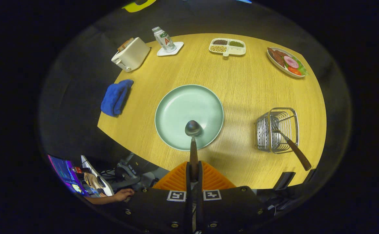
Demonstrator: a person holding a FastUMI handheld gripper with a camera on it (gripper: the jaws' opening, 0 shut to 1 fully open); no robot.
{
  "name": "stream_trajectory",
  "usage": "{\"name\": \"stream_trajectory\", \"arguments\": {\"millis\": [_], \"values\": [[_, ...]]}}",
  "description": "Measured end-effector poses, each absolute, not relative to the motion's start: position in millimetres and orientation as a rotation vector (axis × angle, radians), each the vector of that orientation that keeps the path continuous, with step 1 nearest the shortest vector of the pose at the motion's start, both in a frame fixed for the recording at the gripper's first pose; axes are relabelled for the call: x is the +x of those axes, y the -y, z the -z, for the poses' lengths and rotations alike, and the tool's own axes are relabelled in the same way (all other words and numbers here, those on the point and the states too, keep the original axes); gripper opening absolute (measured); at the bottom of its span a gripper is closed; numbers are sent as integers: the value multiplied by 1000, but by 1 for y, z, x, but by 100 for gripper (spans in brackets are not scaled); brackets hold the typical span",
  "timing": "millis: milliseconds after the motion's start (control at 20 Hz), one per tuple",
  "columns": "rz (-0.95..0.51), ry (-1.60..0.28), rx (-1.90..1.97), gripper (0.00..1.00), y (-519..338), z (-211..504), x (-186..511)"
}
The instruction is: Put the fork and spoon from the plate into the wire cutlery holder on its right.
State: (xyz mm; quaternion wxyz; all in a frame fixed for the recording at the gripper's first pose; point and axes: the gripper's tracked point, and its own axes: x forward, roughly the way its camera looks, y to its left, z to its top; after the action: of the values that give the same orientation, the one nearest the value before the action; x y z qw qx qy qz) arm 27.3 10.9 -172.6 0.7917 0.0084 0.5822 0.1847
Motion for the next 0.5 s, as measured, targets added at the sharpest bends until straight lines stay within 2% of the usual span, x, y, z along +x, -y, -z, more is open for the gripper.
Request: {"name": "stream_trajectory", "arguments": {"millis": [500], "values": [[-395,-1239,-60,5,31,112,35]]}}
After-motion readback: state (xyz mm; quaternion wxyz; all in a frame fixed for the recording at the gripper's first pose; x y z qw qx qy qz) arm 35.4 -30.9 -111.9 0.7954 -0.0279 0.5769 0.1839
